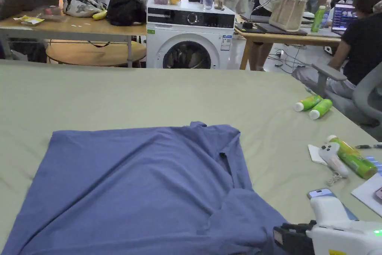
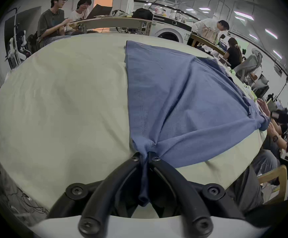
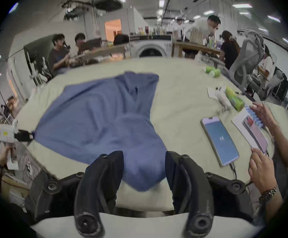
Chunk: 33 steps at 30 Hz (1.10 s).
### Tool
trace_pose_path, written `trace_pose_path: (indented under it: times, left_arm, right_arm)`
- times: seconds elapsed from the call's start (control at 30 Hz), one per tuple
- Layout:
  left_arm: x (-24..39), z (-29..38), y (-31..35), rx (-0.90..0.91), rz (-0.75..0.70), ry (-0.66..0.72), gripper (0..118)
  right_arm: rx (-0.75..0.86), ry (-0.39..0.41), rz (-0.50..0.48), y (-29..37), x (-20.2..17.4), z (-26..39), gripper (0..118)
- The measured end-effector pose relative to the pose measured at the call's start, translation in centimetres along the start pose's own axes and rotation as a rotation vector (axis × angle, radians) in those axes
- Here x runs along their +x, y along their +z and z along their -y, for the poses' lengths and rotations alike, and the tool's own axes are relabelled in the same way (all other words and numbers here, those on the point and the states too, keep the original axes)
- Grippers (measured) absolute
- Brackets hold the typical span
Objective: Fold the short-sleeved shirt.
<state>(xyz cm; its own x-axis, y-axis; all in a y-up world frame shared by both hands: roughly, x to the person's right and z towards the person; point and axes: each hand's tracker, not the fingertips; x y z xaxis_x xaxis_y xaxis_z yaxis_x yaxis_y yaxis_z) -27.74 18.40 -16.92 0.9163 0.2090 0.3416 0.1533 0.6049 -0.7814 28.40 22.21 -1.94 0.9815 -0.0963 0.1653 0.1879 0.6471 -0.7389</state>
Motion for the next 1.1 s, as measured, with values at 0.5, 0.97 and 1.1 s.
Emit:
trace_pose_path:
  times: [0.5, 0.97, 1.1]
  left_arm:
    - [0.7, -0.2, 0.9, 0.003, -0.020, 0.010, 0]
    - [0.2, -15.7, -2.2, 0.246, 0.004, -0.003, 0]
    - [-0.8, -19.2, -7.3, 0.201, -0.012, 0.033, 0]
  right_arm:
    - [-0.085, -0.166, -0.140, -3.2, 1.8, 1.4, 7]
    - [0.162, -0.097, -0.035, -8.5, 1.4, -14.5, 4]
    - [0.141, -0.083, 0.061, -13.8, 0.9, -17.3, 4]
